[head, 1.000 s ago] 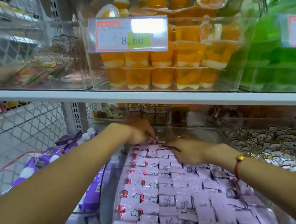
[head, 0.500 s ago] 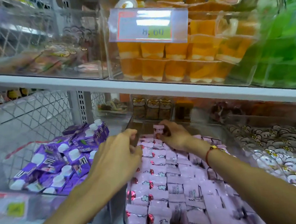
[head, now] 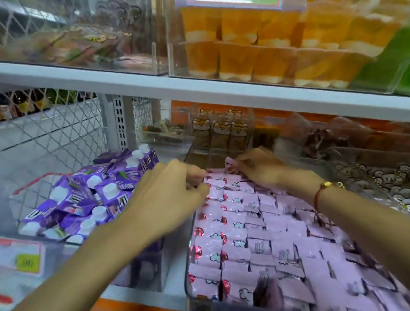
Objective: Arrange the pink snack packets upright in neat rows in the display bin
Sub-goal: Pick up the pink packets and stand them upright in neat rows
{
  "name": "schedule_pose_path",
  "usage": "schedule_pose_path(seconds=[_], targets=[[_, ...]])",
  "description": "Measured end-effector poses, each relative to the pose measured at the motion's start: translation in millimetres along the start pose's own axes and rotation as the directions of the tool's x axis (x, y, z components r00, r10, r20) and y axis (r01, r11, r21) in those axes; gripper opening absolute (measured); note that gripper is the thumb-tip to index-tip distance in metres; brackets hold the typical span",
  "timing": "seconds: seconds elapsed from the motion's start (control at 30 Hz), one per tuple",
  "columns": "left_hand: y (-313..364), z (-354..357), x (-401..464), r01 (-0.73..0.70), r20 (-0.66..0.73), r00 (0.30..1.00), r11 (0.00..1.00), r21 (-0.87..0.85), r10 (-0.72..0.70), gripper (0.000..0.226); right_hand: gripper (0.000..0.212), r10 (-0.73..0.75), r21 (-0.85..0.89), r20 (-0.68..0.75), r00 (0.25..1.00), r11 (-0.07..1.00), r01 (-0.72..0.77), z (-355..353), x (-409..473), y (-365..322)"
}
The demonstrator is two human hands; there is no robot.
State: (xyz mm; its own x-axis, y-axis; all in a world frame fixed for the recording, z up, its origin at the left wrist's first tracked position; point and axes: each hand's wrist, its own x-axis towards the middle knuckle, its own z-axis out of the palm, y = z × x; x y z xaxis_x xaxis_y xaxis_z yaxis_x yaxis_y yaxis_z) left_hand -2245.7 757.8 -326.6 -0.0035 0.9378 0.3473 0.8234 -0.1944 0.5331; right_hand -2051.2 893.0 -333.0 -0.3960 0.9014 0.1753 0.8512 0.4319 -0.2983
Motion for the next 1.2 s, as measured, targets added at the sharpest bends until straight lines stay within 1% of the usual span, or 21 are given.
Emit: schedule_pose_path(seconds=[0.03,0.1,0.13,0.2,0.3,0.4,0.47,0.5,0.53,0.6,0.63,0.7,0.77,0.83,0.9,0.97,1.0,1.03,1.1,1.2], targets=[[-0.8,-2.2,1.3,0.018,0.023,1.0,0.998,-0.061,-0.016,0.026,0.045,0.026,0.063,0.059,0.998,0.998,-0.029,-2.3,0.1,0.1],[-1.5,-4.7,2.5,0.037,0.047,0.998,0.988,-0.149,-0.03,0.028,0.037,0.046,0.135,0.137,0.99,0.989,-0.064,-6.3,-2.0,-0.4],[-1.5,-4.5,2.6,0.035,0.047,0.999,0.988,-0.153,-0.028,0.028,0.033,0.04,0.155,0.15,0.988,0.986,-0.064,-7.2,-3.0,-0.6],[-0.8,-2.5,1.3,0.023,0.029,0.999,0.994,-0.106,-0.02,0.029,0.027,0.032,0.162,0.137,0.99,0.985,-0.054,-8.0,-1.8,-2.3],[-1.1,-0.1,-2.0,-0.002,-0.003,1.0,0.999,-0.047,0.002,0.03,0.022,0.046,0.069,0.079,0.996,0.996,-0.051,-9.6,2.8,-10.8],[-3.0,-0.6,-3.9,-0.013,-0.011,1.0,0.999,-0.037,0.013,0.03,0.035,0.072,-0.107,0.062,0.995,0.992,-0.065,-15.7,12.2,-22.9],[-3.0,0.0,-3.7,-0.007,-0.009,1.0,0.999,-0.045,0.006,0.029,0.03,0.043,-0.184,0.027,0.999,0.982,-0.037,-13.3,17.1,-31.5],[-2.4,0.3,-3.6,0.0,-0.01,1.0,0.999,-0.049,-0.001,0.029,0.027,0.024,-0.181,0.03,0.999,0.983,-0.019,-9.3,19.2,-34.5],[-1.9,0.3,-3.3,0.006,-0.014,1.0,0.999,-0.05,-0.007,0.027,0.031,0.017,-0.167,0.055,0.998,0.986,-0.008,-4.7,20.5,-37.2],[-1.4,0.5,-2.6,0.011,-0.02,1.0,0.998,-0.058,-0.013,0.026,0.046,0.047,-0.144,0.126,0.991,0.989,-0.028,5.3,21.8,-40.9],[-1.3,0.9,-2.3,0.013,-0.021,1.0,0.998,-0.063,-0.014,0.026,0.047,0.059,-0.138,0.132,0.989,0.99,-0.041,9.0,22.7,-40.4],[-2.2,0.8,-3.2,0.012,-0.029,0.999,0.998,-0.062,-0.014,0.026,0.036,0.065,-0.122,0.056,0.996,0.991,-0.058,11.5,23.7,-38.1],[-3.5,0.8,-3.9,0.011,-0.038,0.999,0.998,-0.059,-0.013,0.026,0.023,0.066,-0.062,-0.049,0.997,0.996,-0.069,13.1,21.0,-33.4],[-3.2,1.4,-3.9,0.011,-0.042,0.999,0.998,-0.064,-0.014,0.026,0.023,0.07,0.02,-0.134,0.989,0.998,-0.068,20.3,16.2,-27.8],[-2.9,1.6,-3.5,0.012,-0.041,0.999,0.997,-0.07,-0.015,0.026,0.022,0.086,0.166,-0.171,0.982,0.984,-0.057,28.6,12.1,-26.6],[-3.9,2.4,-2.3,0.015,-0.04,0.999,0.997,-0.081,-0.018,0.027,0.017,0.105,0.356,-0.163,0.981,0.934,-0.041,32.1,12.8,-29.3],[-5.0,3.1,-1.7,0.016,-0.036,0.999,0.996,-0.084,-0.019,0.027,0.013,0.109,0.409,-0.158,0.981,0.912,-0.035,30.4,14.7,-30.6],[-5.8,3.8,-1.0,0.016,-0.033,0.999,0.996,-0.087,-0.019,0.027,0.011,0.095,0.406,-0.141,0.985,0.913,-0.03,26.1,17.3,-30.9],[-7.3,5.0,0.1,0.015,-0.031,0.999,0.996,-0.087,-0.017,0.024,0.012,0.063,0.333,-0.07,0.996,0.942,-0.036,15.2,20.3,-30.9],[-7.9,5.1,0.0,0.013,-0.045,0.999,0.997,-0.083,-0.017,0.022,0.024,0.086,0.36,0.044,0.995,0.928,-0.096,1.6,19.8,-26.5]])
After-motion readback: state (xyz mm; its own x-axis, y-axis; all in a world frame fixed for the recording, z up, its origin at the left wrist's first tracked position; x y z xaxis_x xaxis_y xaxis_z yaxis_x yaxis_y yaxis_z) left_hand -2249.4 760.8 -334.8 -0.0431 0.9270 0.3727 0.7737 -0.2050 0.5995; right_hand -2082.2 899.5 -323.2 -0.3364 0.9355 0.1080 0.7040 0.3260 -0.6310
